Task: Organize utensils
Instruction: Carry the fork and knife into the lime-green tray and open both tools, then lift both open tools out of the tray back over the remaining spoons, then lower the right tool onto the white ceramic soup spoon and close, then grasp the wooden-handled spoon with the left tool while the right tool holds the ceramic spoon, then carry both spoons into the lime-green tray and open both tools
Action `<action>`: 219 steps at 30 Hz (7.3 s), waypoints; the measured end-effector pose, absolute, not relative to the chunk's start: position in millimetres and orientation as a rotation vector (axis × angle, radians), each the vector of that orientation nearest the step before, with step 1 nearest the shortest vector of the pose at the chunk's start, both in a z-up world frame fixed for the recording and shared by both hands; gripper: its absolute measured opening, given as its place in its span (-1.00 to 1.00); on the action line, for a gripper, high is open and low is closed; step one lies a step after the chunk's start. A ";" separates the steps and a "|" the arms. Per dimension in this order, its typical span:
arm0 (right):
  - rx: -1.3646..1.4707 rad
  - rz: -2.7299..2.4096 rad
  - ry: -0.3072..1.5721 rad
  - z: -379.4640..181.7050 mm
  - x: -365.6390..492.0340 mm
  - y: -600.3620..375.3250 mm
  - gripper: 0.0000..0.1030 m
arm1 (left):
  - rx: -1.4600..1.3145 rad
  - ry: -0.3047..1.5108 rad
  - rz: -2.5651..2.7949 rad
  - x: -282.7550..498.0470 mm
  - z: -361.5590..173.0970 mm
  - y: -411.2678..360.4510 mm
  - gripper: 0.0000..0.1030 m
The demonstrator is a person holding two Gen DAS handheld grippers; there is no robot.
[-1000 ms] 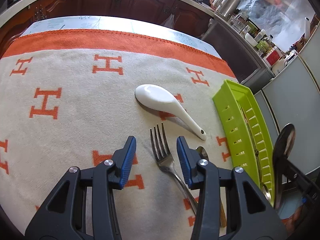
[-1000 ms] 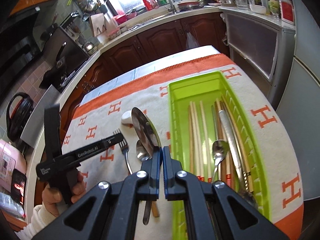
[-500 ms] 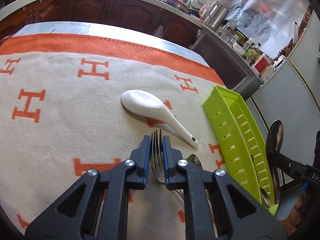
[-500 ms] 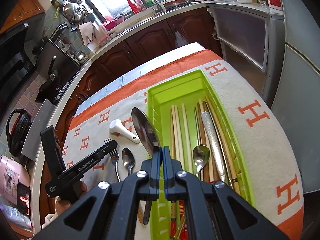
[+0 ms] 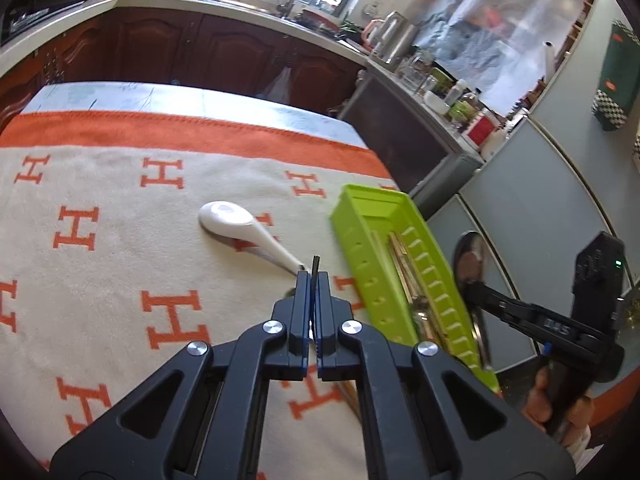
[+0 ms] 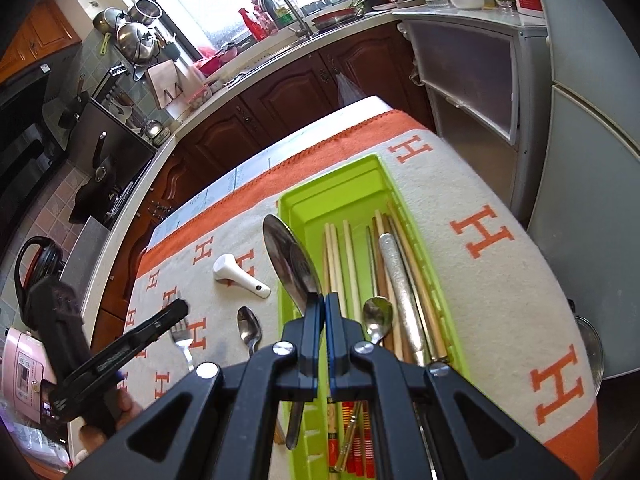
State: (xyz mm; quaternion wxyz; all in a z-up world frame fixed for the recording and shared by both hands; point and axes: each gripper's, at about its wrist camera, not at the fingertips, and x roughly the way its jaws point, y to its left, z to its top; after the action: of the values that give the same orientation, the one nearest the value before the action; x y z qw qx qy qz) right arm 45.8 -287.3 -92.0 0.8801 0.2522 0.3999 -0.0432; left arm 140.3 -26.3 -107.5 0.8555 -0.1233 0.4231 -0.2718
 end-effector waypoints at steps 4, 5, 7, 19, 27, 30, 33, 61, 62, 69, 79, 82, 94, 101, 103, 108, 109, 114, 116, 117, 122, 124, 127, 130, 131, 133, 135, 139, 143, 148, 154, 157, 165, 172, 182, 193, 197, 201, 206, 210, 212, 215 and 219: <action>0.511 -0.133 0.832 -87.3 37.6 -296.1 -0.95 | -0.227 0.905 -0.615 124.5 -80.3 -45.2 -1.00; 0.502 -0.143 0.838 -87.4 35.7 -297.6 -0.95 | -0.209 0.908 -0.627 120.7 -75.3 -52.7 -1.00; 0.474 -0.167 0.853 -88.6 32.2 -300.0 -0.95 | -0.148 0.916 -0.634 113.5 -66.7 -73.3 -1.00; 0.463 -0.204 0.943 -111.0 18.8 -310.2 -0.95 | 0.138 0.993 -0.603 113.2 -102.0 -180.9 -1.00; 0.499 -0.200 0.986 -121.3 19.9 -310.5 -0.83 | 0.158 0.991 -0.573 111.2 -105.2 -182.2 -1.00; 0.509 -0.202 0.980 -120.7 18.9 -310.5 -0.77 | 0.152 0.994 -0.569 107.4 -98.8 -176.6 -0.99; 0.494 -0.205 0.966 -116.2 18.3 -307.0 -0.77 | 0.147 1.002 -0.562 101.6 -95.2 -169.4 -0.68; 0.411 -0.157 0.942 -93.3 10.5 -256.4 -0.76 | 0.031 1.001 -0.381 55.5 -77.9 -57.6 -0.25; 0.405 -0.154 0.941 -92.3 10.7 -253.8 -0.76 | 0.026 1.002 -0.372 55.0 -78.5 -53.3 -0.25; 0.367 -0.131 0.937 -84.8 12.5 -235.3 -0.76 | -0.005 1.001 -0.330 53.4 -76.8 -27.9 -0.25; 0.314 -0.089 0.937 -76.5 24.9 -208.5 -0.77 | -0.025 1.004 -0.289 57.3 -76.5 -4.7 -0.25; 0.298 -0.074 0.941 -74.5 30.3 -200.8 -0.77 | -0.031 1.009 -0.282 60.3 -77.8 -0.7 -0.25; 0.221 0.002 0.962 -67.7 64.2 -174.1 -0.76 | -0.050 1.012 -0.237 82.9 -77.4 17.6 -0.24; 0.175 0.055 0.973 -63.0 93.5 -162.9 -0.76 | -0.052 0.988 -0.208 102.8 -69.4 26.1 -0.22; 0.173 0.072 0.981 -63.3 102.0 -161.0 -0.76 | -0.050 0.984 -0.201 110.5 -68.8 28.0 -0.08; 0.162 0.109 1.015 -71.6 128.9 -156.9 -0.74 | -0.026 0.988 -0.169 131.6 -74.2 33.1 -0.01; 0.164 0.114 1.027 -75.0 135.9 -156.8 -0.74 | -0.026 0.991 -0.162 136.3 -76.4 34.9 -0.01; 0.155 0.169 1.064 -91.3 167.7 -153.4 -0.61 | -0.029 1.016 -0.113 157.8 -89.1 44.7 -0.01; 0.125 0.188 1.062 -97.6 178.9 -150.6 -0.56 | -0.040 1.031 -0.103 163.8 -95.9 49.0 -0.01; 0.103 0.190 1.069 -102.2 185.1 -149.2 -0.55 | -0.043 1.038 -0.101 166.1 -99.1 50.5 -0.01; 0.026 0.209 1.121 -128.0 206.1 -144.3 -0.54 | -0.054 1.071 -0.096 172.8 -115.9 54.4 -0.01; -0.018 0.203 1.135 -137.0 209.9 -141.5 -0.54 | -0.061 1.090 -0.095 175.8 -123.0 54.9 -0.01; -0.073 0.204 1.153 -148.1 213.2 -137.7 -0.53 | -0.074 1.112 -0.091 180.4 -131.9 55.5 -0.01; -0.131 0.202 1.140 -152.8 213.2 -130.7 -0.50 | -0.083 1.126 -0.088 186.4 -138.7 55.8 -0.01; -0.151 0.202 1.139 -154.4 213.7 -128.1 -0.49 | -0.085 1.131 -0.089 187.6 -140.5 55.8 -0.01; -0.197 0.195 1.134 -158.1 213.7 -121.3 -0.48 | -0.090 1.141 -0.093 189.2 -144.0 55.6 -0.01; -0.243 0.195 1.107 -159.1 213.0 -115.8 -0.48 | -0.092 1.144 -0.095 189.7 -145.5 55.3 -0.01; -0.292 0.175 1.074 -159.7 213.6 -108.5 -0.48 | -0.093 1.147 -0.097 191.5 -148.2 54.5 -0.01; -0.301 0.163 1.054 -159.8 214.0 -107.4 -0.72 | -0.092 1.154 -0.096 191.7 -149.9 53.3 -0.01; -0.236 0.138 1.063 -158.5 214.9 -116.8 -0.84 | -0.080 1.143 -0.109 187.1 -145.6 48.4 -0.01; -0.004 0.151 1.088 -144.4 205.5 -147.2 -0.88 | -0.090 1.154 -0.153 179.8 -142.2 36.6 -0.01; 0.087 0.154 1.074 -133.4 192.9 -161.3 -0.88 | -0.091 1.159 -0.180 175.3 -141.6 26.8 -0.01; 0.271 0.156 0.999 -103.3 150.4 -192.9 -0.88 | -0.096 1.163 -0.253 161.7 -138.9 1.8 -0.01; 0.395 0.089 0.916 -80.3 107.2 -231.5 -0.88 | -0.145 1.160 -0.327 155.0 -141.4 -11.1 -0.01; 0.515 -0.089 0.881 -85.7 55.7 -286.2 -0.88 | -0.178 1.175 -0.418 161.2 -153.6 -33.6 0.01; 0.518 -0.136 0.906 -106.5 42.2 -297.3 -0.88 | -0.080 1.119 -0.424 168.7 -170.9 -67.0 0.04; 0.517 -0.140 0.911 -111.1 40.7 -299.7 -0.88 | 0.008 1.050 -0.440 163.9 -173.9 -82.8 0.04; 0.519 -0.139 0.925 -117.5 41.2 -298.9 -0.88 | 0.097 0.976 -0.448 153.6 -176.6 -96.7 0.04; 0.516 -0.135 0.928 -121.3 42.0 -298.4 -0.88 | 0.057 0.951 -0.506 146.7 -176.4 -99.9 -0.28; 0.518 -0.135 0.924 -121.8 42.6 -299.5 -0.88 | -0.022 0.969 -0.546 147.0 -177.4 -93.9 -0.52; 0.518 -0.135 0.921 -121.7 42.5 -300.6 -0.88 | -0.036 0.966 -0.548 146.8 -178.4 -91.2 -0.56; 0.515 -0.136 0.918 -122.0 42.2 -300.7 -0.88 | -0.056 0.969 -0.542 147.4 -180.4 -88.0 -0.76; 0.508 -0.138 0.928 -123.5 43.7 -300.1 -0.88 | -0.092 0.981 -0.529 148.5 -182.8 -86.1 -0.93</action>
State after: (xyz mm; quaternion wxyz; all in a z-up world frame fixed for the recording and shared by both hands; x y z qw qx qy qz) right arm 43.7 -300.1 -123.5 0.8610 0.2424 0.4422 -0.0660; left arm 148.5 -86.1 -182.8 0.8477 -0.0434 0.4652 -0.2511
